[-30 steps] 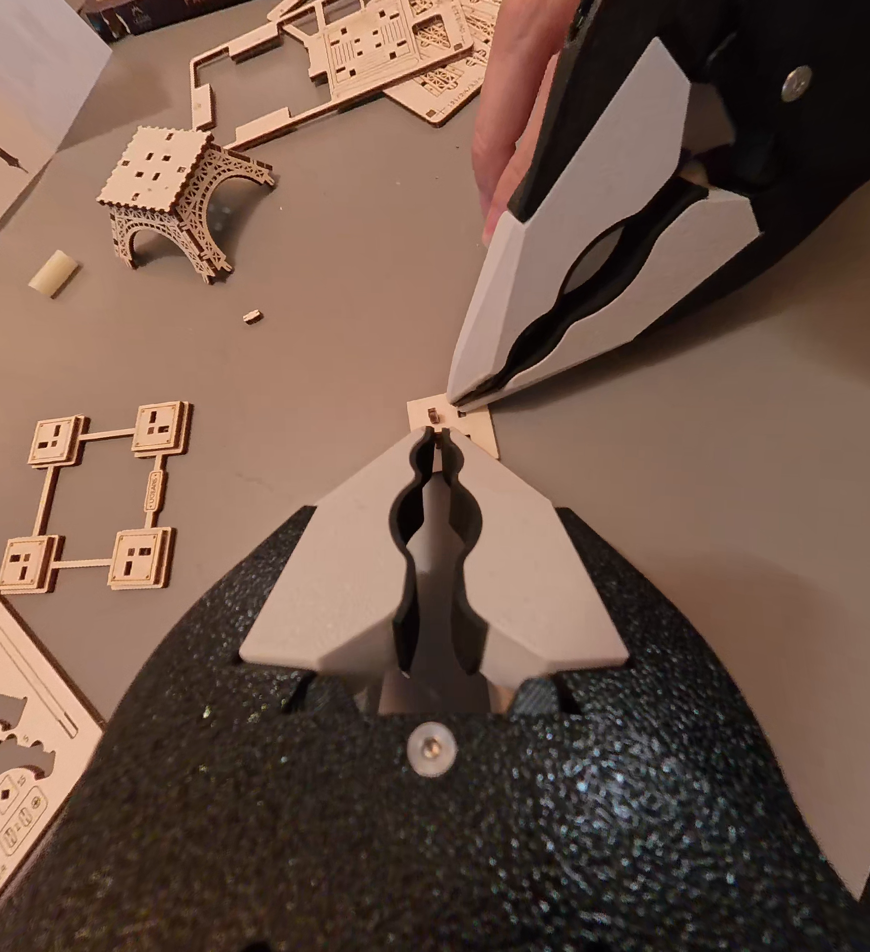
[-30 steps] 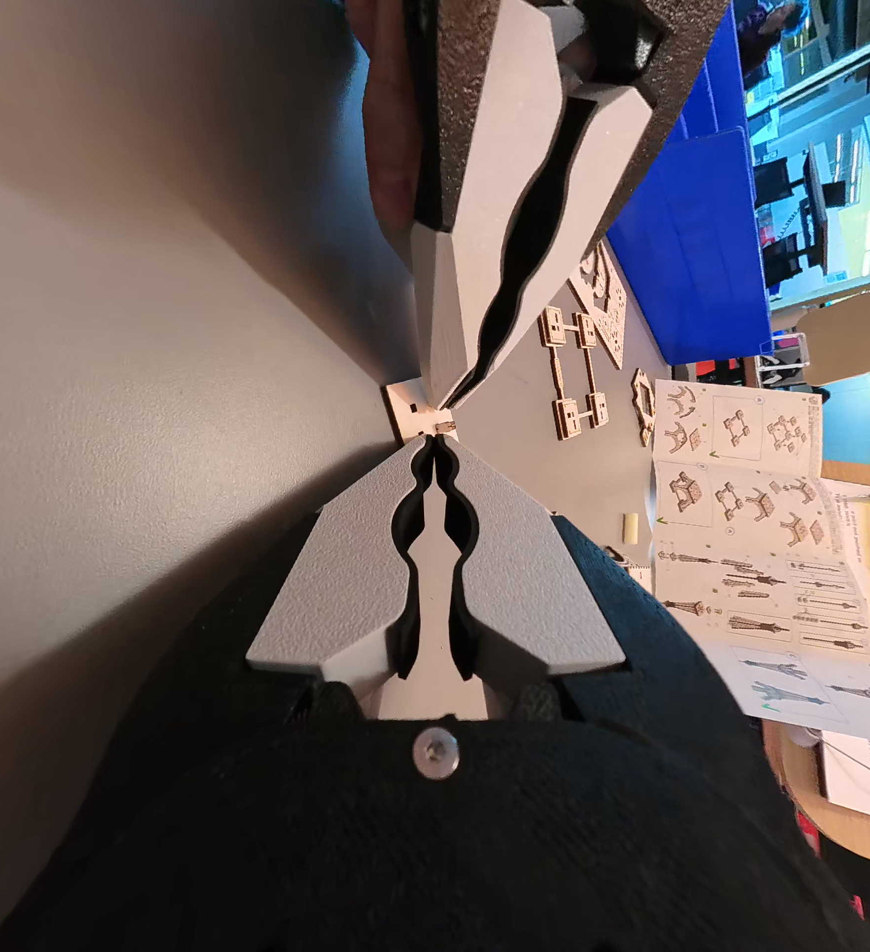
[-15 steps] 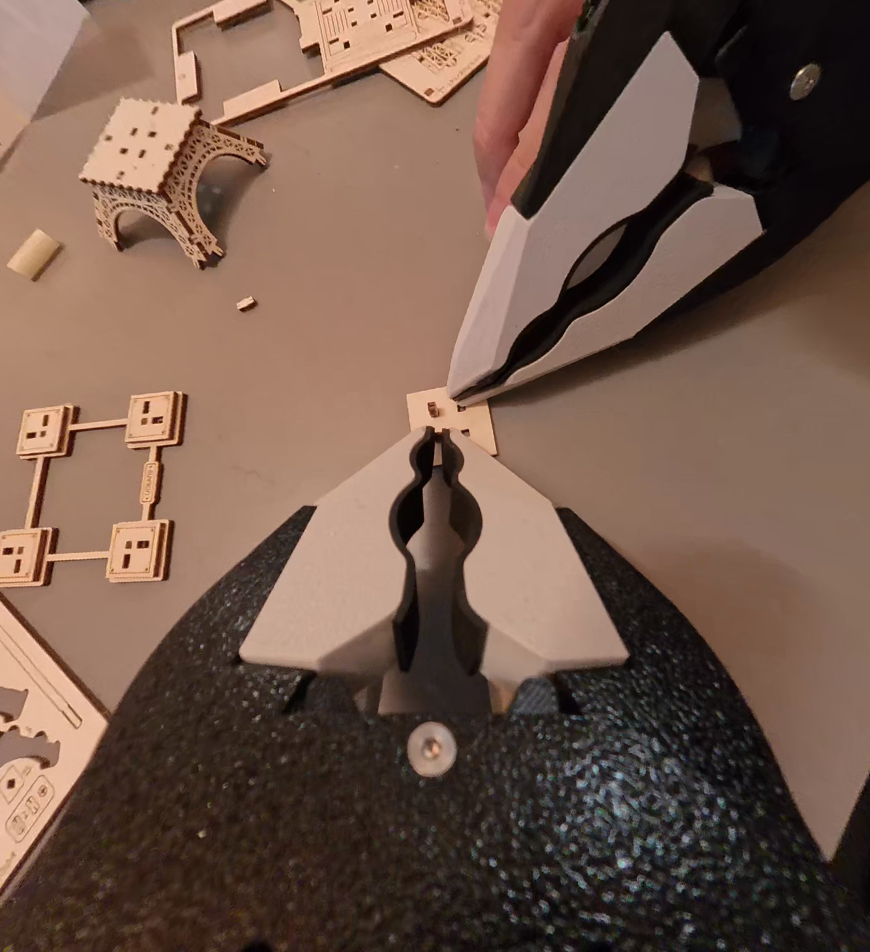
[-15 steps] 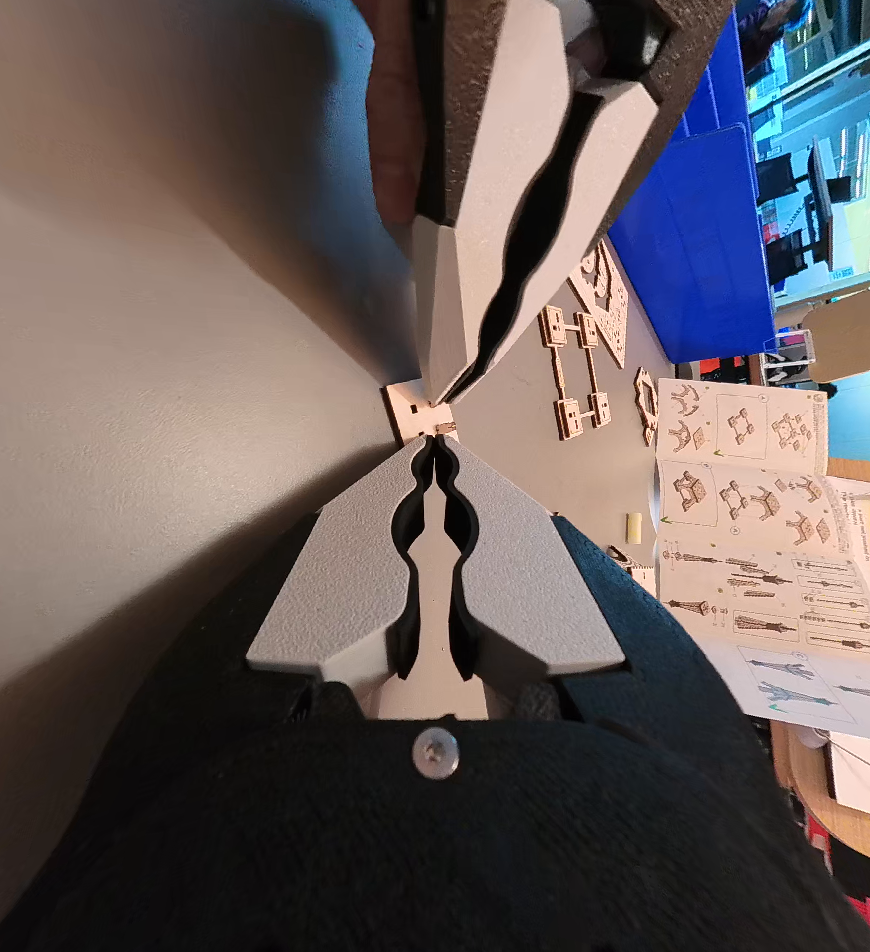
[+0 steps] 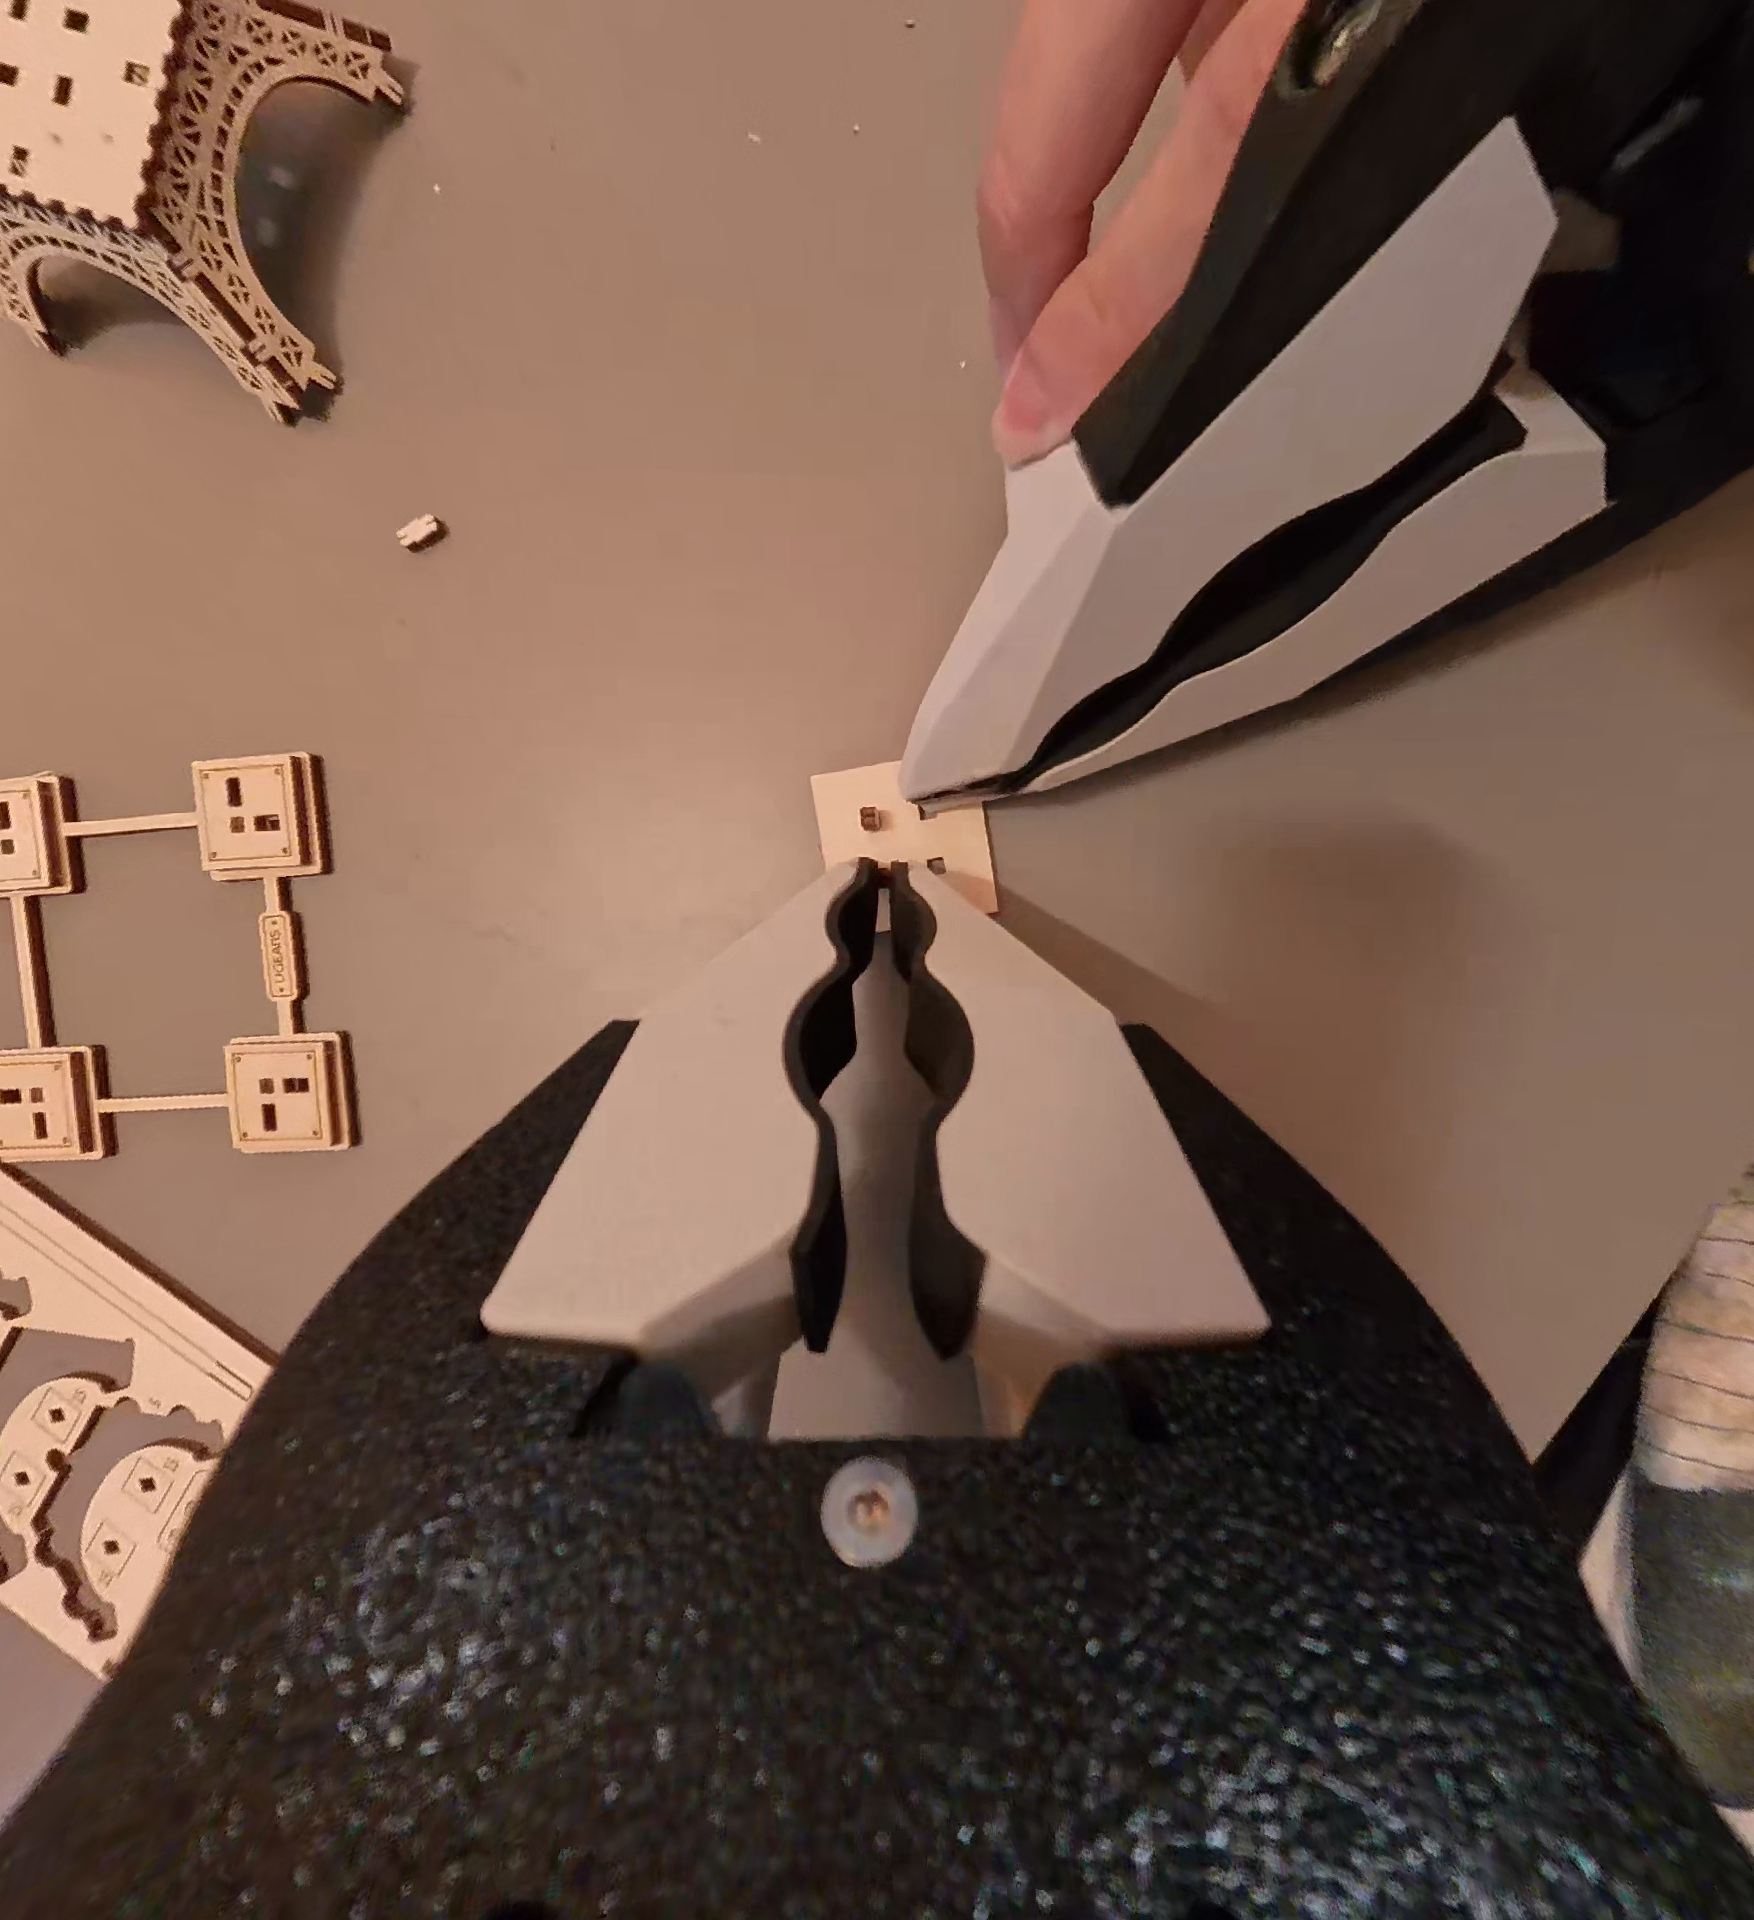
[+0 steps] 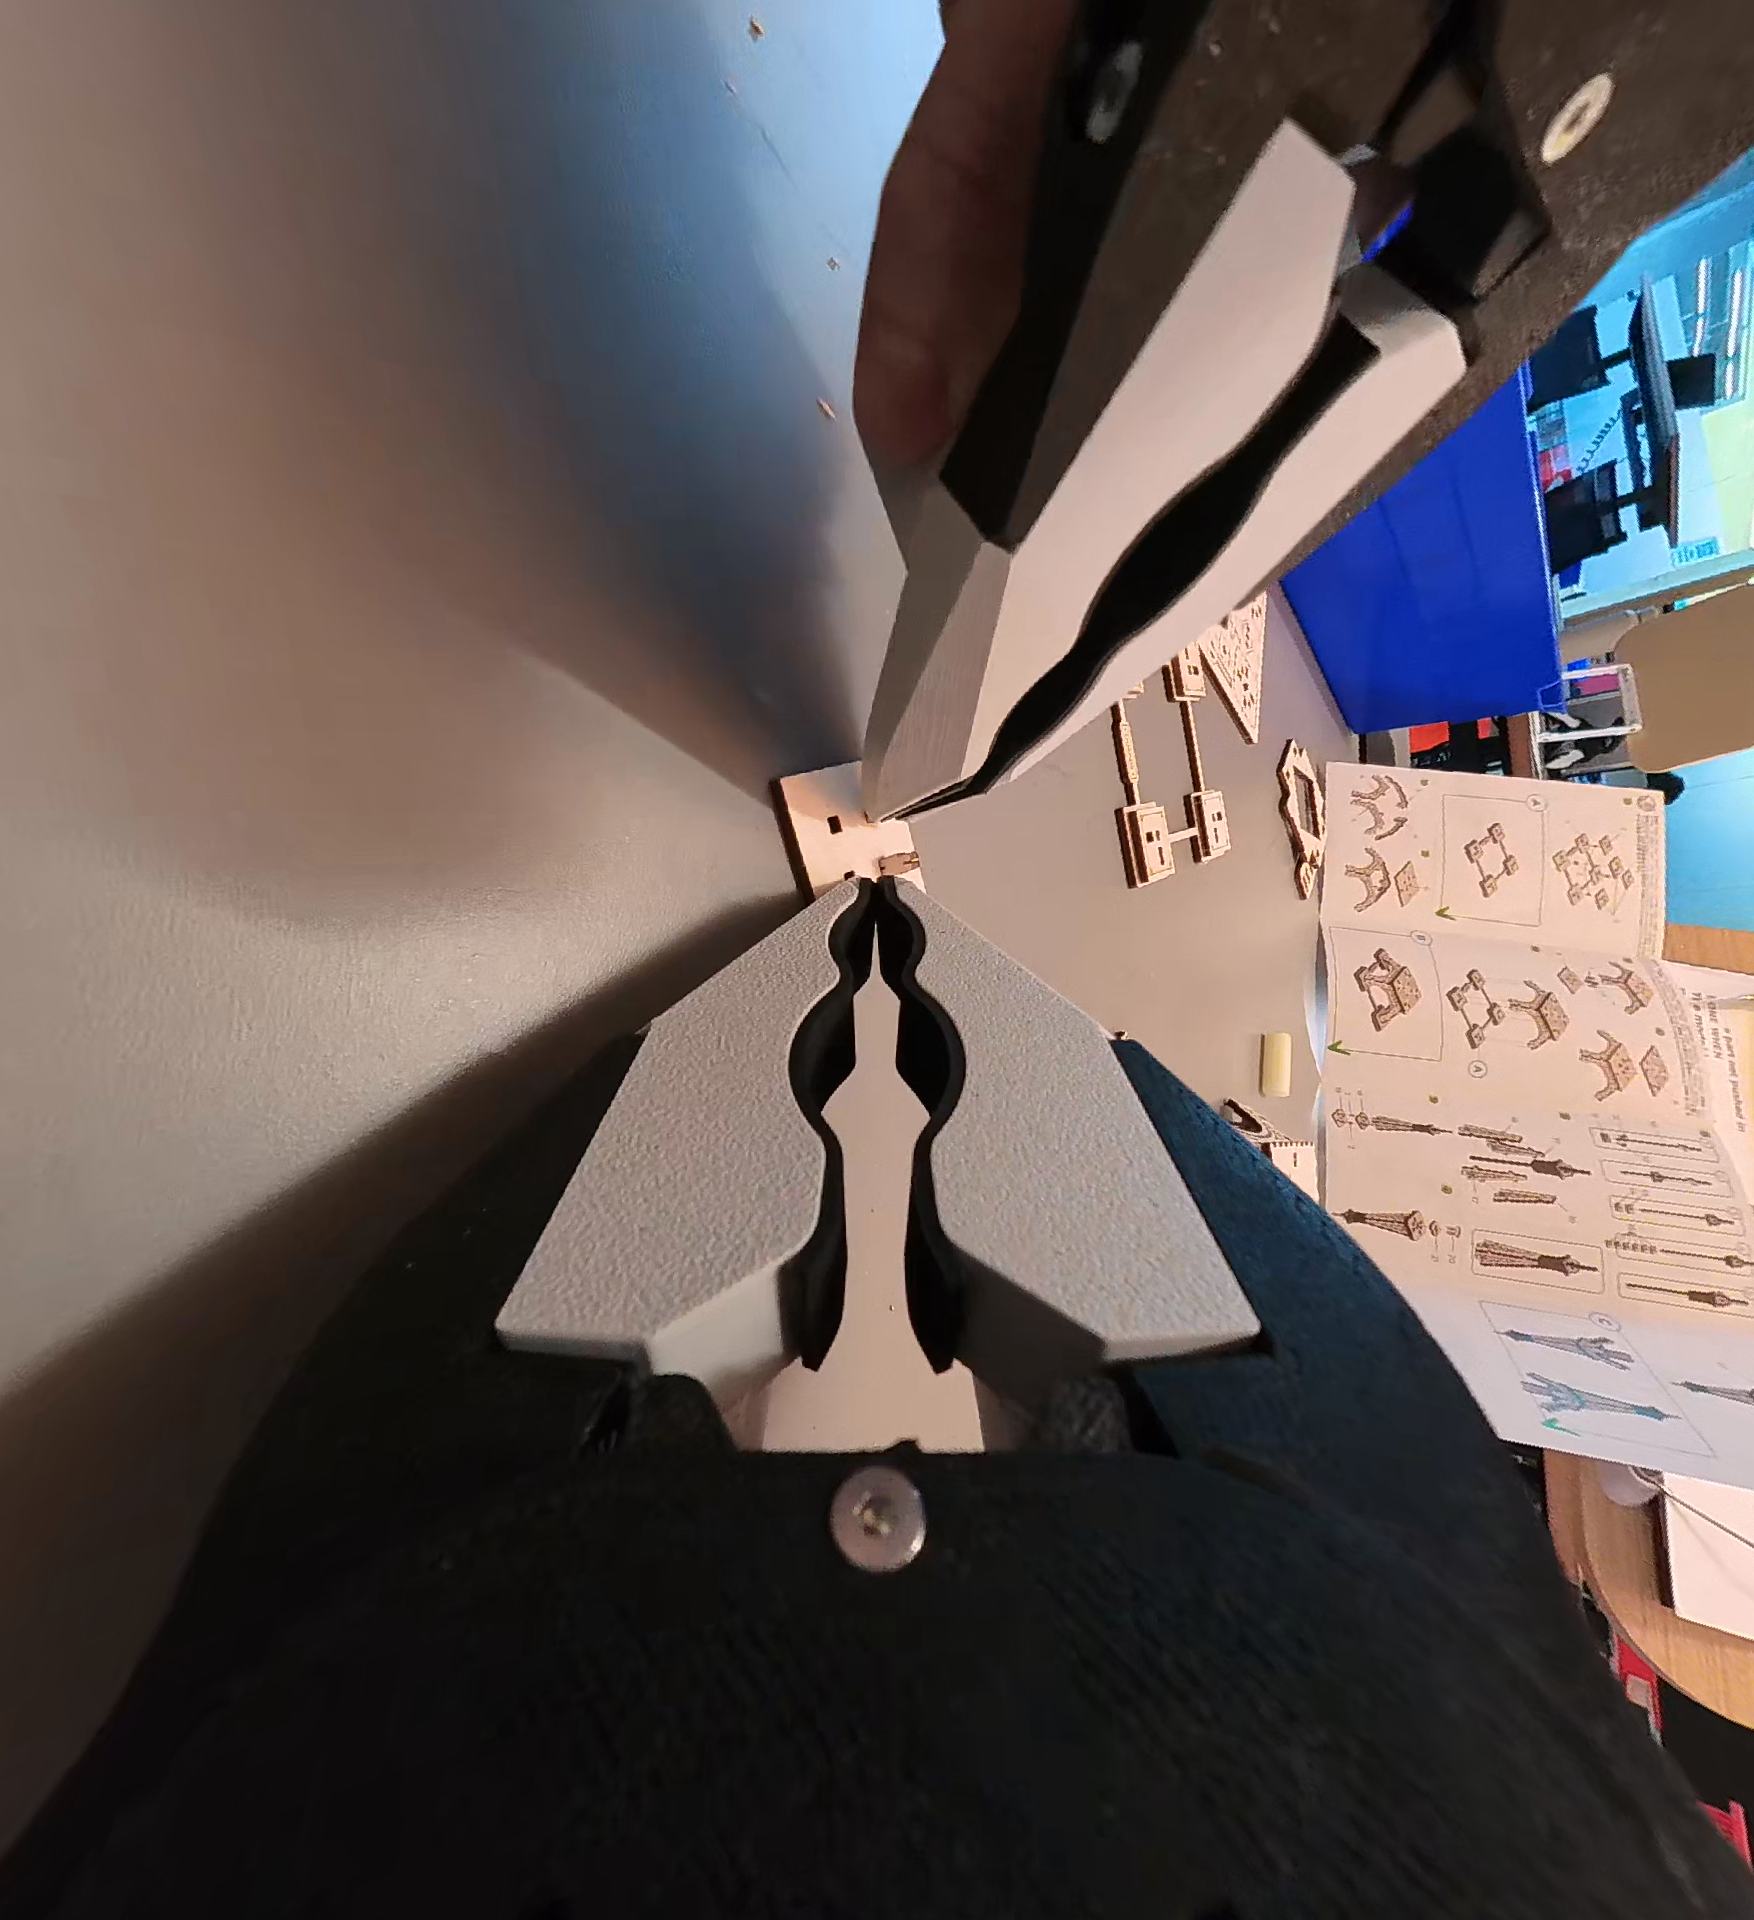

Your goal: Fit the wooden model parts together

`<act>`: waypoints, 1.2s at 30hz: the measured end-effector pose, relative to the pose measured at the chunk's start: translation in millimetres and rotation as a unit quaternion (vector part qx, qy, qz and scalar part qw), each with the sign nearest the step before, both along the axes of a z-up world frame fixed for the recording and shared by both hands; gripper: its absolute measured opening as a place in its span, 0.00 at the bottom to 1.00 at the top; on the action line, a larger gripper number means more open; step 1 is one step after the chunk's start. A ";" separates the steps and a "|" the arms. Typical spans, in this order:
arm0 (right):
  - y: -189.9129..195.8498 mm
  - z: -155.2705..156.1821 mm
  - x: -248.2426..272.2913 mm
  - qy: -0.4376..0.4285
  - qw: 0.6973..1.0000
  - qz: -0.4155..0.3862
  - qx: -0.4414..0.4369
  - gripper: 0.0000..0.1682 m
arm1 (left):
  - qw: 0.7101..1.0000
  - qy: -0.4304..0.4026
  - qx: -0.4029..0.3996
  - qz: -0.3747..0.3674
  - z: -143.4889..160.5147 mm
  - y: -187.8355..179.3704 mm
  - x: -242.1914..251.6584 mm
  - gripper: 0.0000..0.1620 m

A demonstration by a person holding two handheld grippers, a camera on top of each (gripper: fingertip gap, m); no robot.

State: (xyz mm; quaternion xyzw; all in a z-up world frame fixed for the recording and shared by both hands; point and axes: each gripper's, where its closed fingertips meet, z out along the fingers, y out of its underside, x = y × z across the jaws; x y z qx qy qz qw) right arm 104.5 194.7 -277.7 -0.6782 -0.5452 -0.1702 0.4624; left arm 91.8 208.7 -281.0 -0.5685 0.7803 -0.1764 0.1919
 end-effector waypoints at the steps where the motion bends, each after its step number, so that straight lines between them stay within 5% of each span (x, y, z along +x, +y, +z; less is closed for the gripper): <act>1: -0.1 -0.1 0.1 0.000 1.000 0.000 0.001 0.00 | 1.000 0.004 -0.003 0.002 -0.1 -0.1 0.0 0.00; 7: -0.7 -0.2 0.2 -0.002 1.000 0.000 0.000 0.00 | 1.000 -0.003 -0.008 -0.006 0.1 -0.5 0.6 0.00; 11: -1.0 -0.3 0.2 -0.002 1.000 0.000 0.002 0.00 | 0.999 -0.054 0.002 0.000 4.0 2.8 -0.5 0.10; 16: -1.3 -0.4 0.1 0.009 1.000 0.000 -0.002 0.00 | 0.991 -0.125 -0.038 0.019 26.0 -3.1 -0.5 0.08; 26: -1.7 -0.4 -0.4 0.015 1.000 -0.001 -0.004 0.00 | 0.994 -0.107 -0.006 0.018 3.9 -1.8 0.5 0.00; 36: -1.4 -0.5 -1.4 0.018 1.000 -0.001 -0.005 0.00 | 0.993 -0.114 -0.007 0.019 2.5 1.2 -2.1 0.03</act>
